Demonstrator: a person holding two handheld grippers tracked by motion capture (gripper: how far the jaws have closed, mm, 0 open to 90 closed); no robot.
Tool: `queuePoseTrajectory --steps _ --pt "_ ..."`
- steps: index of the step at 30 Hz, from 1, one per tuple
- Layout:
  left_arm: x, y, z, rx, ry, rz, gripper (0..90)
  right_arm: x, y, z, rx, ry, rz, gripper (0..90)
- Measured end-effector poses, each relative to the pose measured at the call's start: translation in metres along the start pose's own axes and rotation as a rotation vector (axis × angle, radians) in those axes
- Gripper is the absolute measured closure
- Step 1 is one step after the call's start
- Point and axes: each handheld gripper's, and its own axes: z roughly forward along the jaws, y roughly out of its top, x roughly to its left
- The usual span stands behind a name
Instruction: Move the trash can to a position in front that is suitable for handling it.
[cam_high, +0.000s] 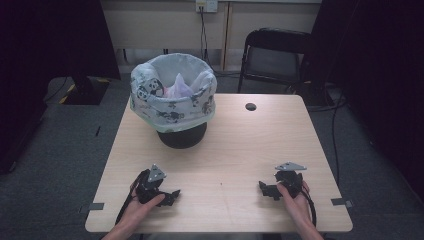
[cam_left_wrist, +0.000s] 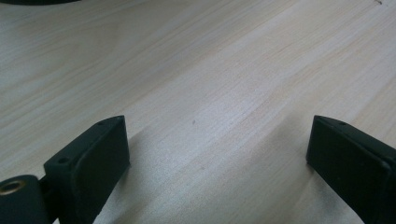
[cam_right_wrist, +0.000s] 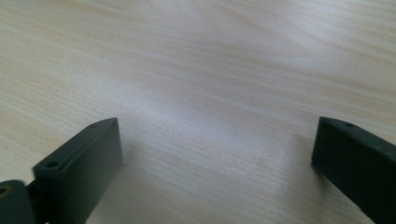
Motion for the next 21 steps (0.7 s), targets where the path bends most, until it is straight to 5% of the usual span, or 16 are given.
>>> queuePoseTrajectory --steps 4,8,16,21 --pt "0.0 0.0 -0.001 0.0 0.0 -0.001 6.0 -0.002 0.001 -0.003 -0.01 -0.014 0.019 14.9" --pt "0.002 0.0 -0.006 -0.007 -0.021 -0.011 17.2 -0.001 0.002 -0.005 -0.006 0.012 0.018 15.4" --pt "0.0 0.006 -0.016 -0.032 -0.055 0.003 16.5 0.003 0.004 -0.01 -0.031 0.073 -0.017 16.9" --pt "0.002 0.014 -0.02 -0.066 -0.046 -0.035 17.6 0.01 0.009 -0.013 -0.059 0.135 -0.026 17.1"
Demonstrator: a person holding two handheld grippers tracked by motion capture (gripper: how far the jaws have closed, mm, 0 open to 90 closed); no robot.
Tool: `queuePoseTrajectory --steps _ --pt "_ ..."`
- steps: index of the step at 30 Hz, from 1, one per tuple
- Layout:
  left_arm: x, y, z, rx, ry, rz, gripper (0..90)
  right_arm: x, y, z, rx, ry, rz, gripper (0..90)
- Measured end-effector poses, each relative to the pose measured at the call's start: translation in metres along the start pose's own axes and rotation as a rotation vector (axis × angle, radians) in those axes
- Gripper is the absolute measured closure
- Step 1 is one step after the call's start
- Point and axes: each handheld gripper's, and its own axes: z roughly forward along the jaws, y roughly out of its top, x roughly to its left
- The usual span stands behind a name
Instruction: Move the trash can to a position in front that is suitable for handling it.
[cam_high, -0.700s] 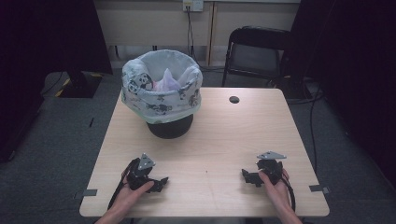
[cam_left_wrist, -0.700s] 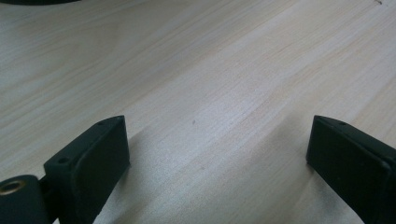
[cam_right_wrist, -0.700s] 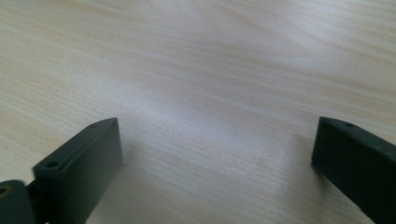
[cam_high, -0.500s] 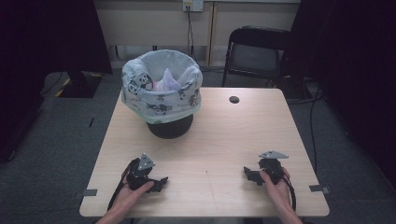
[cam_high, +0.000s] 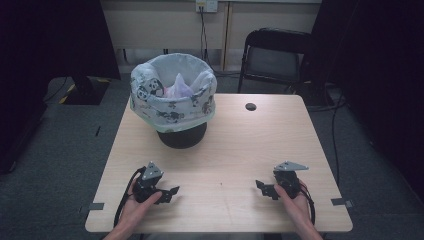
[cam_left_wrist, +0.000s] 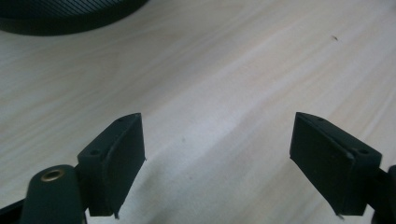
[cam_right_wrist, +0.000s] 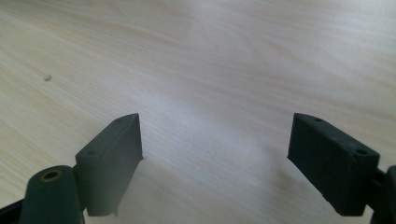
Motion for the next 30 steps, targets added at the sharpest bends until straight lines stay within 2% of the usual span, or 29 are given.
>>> queuePoseTrajectory --steps 4,6,7,8,10,12,13,15,16,18,20,24,26,27,29,30 --pt "0.001 0.013 -0.001 0.015 -0.041 0.028 17.6 0.009 0.013 0.002 -0.027 0.033 -0.048 19.4" --pt "0.003 0.018 -0.004 -0.015 -0.031 0.008 17.7 0.014 0.021 0.0 -0.045 0.072 -0.059 20.2" --pt "0.003 0.018 -0.004 -0.015 -0.031 0.008 17.7 0.017 0.025 -0.001 -0.055 0.086 -0.065 20.6" --pt "0.007 0.025 -0.006 -0.022 -0.015 0.007 17.8 0.019 0.03 -0.001 -0.065 0.09 -0.078 21.8" --pt "0.012 0.033 -0.006 -0.044 -0.01 -0.008 19.7 0.024 0.041 -0.001 -0.083 0.116 -0.106 33.1" --pt "0.017 0.04 -0.006 -0.066 -0.001 -0.021 19.8 0.028 0.052 0.003 -0.094 0.137 -0.112 30.0" --pt "0.019 0.043 -0.005 -0.072 -0.01 -0.031 19.7 0.03 0.057 0.005 -0.097 0.151 -0.11 31.0" --pt "0.023 0.044 -0.004 -0.06 -0.017 -0.031 19.7 0.032 0.067 0.01 -0.114 0.163 -0.115 31.2" --pt "0.023 0.042 -0.003 -0.049 -0.034 -0.024 19.1 0.033 0.071 0.013 -0.116 0.165 -0.116 30.8" --pt "0.023 0.037 -0.001 -0.027 -0.013 -0.002 18.5 0.034 0.078 0.02 -0.12 0.17 -0.122 28.8" --pt "0.025 0.036 0.0 -0.021 -0.003 0.0 18.8 0.034 0.085 0.027 -0.118 0.18 -0.125 27.7" --pt "0.036 0.041 -0.004 -0.052 0.022 -0.03 18.8 0.041 0.102 0.037 -0.129 0.199 -0.125 24.8" --pt "0.05 0.044 -0.011 -0.094 0.041 -0.067 18.8 0.044 0.111 0.04 -0.134 0.202 -0.137 24.6" --pt "0.055 0.046 -0.012 -0.097 0.04 -0.079 18.7 0.045 0.116 0.041 -0.141 0.202 -0.137 24.1" --pt "0.06 0.048 -0.014 -0.095 0.051 -0.074 17.7 0.046 0.121 0.042 -0.143 0.205 -0.135 23.4" --pt "0.069 0.051 -0.019 -0.123 0.067 -0.088 16.6 0.048 0.131 0.044 -0.145 0.206 -0.134 23.0"
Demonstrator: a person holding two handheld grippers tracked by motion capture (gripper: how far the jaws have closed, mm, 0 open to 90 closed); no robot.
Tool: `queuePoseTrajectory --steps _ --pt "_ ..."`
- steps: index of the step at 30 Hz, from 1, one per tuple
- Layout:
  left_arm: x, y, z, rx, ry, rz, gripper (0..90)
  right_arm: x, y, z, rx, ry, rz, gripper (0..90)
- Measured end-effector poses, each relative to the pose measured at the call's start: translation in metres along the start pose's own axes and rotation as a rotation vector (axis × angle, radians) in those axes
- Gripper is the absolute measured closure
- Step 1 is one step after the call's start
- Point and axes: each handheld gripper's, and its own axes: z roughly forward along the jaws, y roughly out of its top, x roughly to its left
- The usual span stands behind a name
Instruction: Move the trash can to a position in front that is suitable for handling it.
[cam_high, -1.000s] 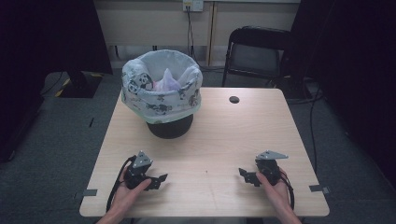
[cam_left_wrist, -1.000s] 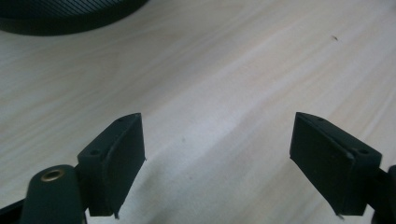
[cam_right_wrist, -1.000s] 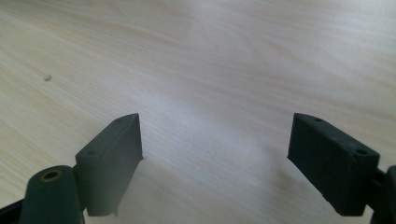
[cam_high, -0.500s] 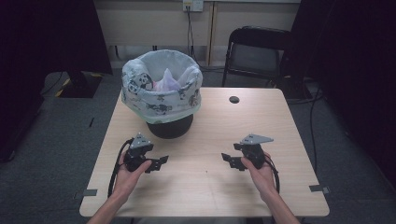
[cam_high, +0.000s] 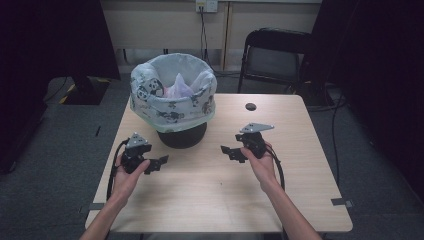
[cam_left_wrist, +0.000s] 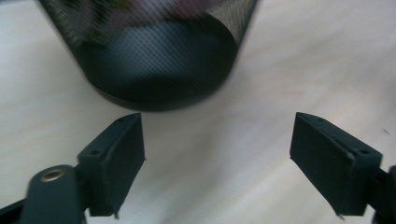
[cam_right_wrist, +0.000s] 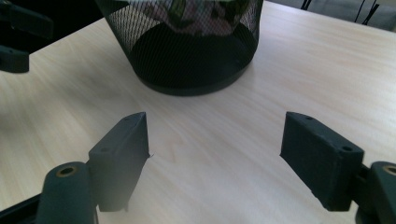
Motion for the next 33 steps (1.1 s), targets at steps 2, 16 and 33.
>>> queuePoseTrajectory --steps 2,16,33 --pt "0.009 0.004 -0.003 -0.01 0.015 -0.011 15.9 -0.001 0.009 0.003 -0.005 -0.006 0.0 22.7" --pt "0.054 0.032 -0.017 -0.082 0.112 -0.054 17.3 -0.016 0.069 0.03 -0.052 -0.022 -0.01 20.4" --pt "0.128 0.064 -0.014 -0.138 0.224 -0.128 19.8 -0.067 0.106 0.065 -0.035 -0.184 0.038 31.3"
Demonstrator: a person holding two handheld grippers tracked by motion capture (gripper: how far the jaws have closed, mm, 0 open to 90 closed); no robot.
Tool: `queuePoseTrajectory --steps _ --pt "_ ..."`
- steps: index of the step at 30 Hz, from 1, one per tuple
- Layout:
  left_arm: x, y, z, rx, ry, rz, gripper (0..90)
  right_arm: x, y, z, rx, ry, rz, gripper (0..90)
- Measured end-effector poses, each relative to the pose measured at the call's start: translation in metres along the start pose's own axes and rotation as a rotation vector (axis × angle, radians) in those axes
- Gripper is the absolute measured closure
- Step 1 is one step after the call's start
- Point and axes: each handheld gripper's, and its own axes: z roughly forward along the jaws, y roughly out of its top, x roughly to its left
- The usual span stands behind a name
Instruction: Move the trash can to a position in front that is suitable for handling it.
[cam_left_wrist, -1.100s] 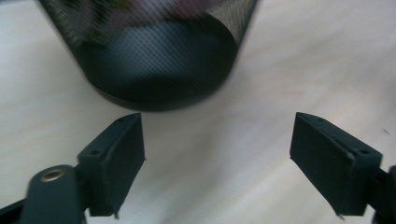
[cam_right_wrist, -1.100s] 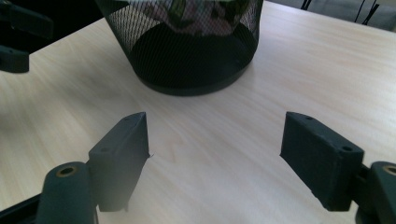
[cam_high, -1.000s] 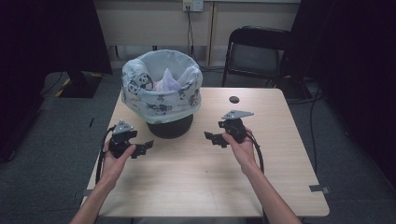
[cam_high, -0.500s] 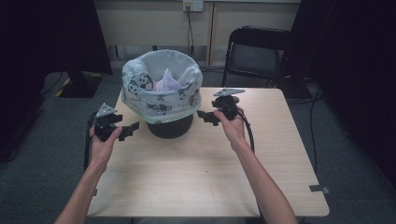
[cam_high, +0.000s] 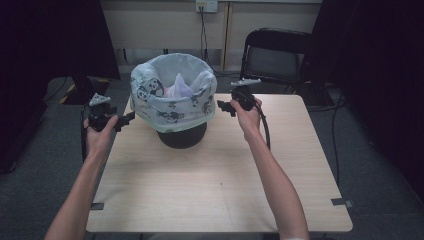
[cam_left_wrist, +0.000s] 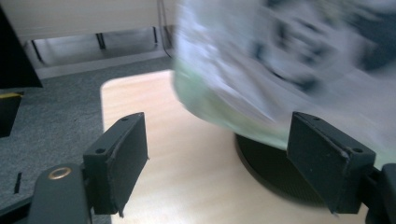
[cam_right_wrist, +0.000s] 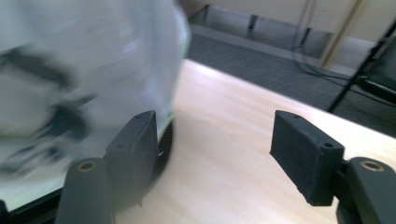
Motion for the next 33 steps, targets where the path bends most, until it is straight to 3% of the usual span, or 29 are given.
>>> queuePoseTrajectory --steps 3,9,10,12,14,17,19,20,22,24,25,27,30,33 --pt "0.009 0.007 0.013 -0.002 0.038 -0.009 19.8 -0.009 0.002 0.013 0.011 -0.026 0.03 30.2" --pt "0.016 0.019 0.04 -0.005 0.048 -0.029 20.1 -0.018 0.006 0.035 -0.017 -0.039 0.078 27.7" --pt "0.016 0.022 0.048 -0.022 0.039 -0.039 19.7 -0.017 0.01 0.04 -0.045 -0.038 0.091 27.2" --pt "0.016 0.025 0.055 -0.046 0.007 -0.058 19.7 -0.013 0.013 0.047 -0.048 -0.03 0.093 26.6" --pt "0.012 0.028 0.063 -0.05 0.009 -0.051 19.0 -0.01 0.016 0.055 -0.033 -0.064 0.079 26.6" --pt "0.008 0.029 0.071 -0.048 -0.034 -0.06 17.9 -0.005 0.017 0.064 -0.049 -0.087 0.104 29.1" --pt "-0.005 0.029 0.081 -0.018 -0.049 -0.034 30.6 -0.001 0.016 0.069 -0.057 -0.035 0.115 31.5" --pt "-0.008 0.03 0.081 -0.014 -0.041 -0.017 40.2 0.001 0.016 0.07 -0.062 -0.009 0.115 39.0" --pt "-0.01 0.03 0.081 -0.019 -0.019 -0.004 41.0 0.003 0.015 0.07 -0.069 0.029 0.092 46.1" --pt "-0.013 0.029 0.079 -0.016 -0.037 0.025 46.3 0.004 0.015 0.067 -0.069 0.029 0.068 46.7" --pt "-0.013 0.029 0.079 -0.016 -0.037 0.025 46.5 0.004 0.015 0.066 -0.066 0.032 0.065 47.4" --pt "-0.014 0.025 0.074 -0.018 -0.075 0.011 48.2 0.005 0.014 0.063 -0.063 0.037 0.049 49.7" --pt "-0.016 0.018 0.067 -0.03 -0.097 -0.003 46.8 0.006 0.01 0.059 -0.067 0.053 0.06 49.2" --pt "-0.018 0.014 0.063 -0.036 -0.097 -0.001 45.7 0.007 0.008 0.056 -0.07 0.057 0.061 49.1"
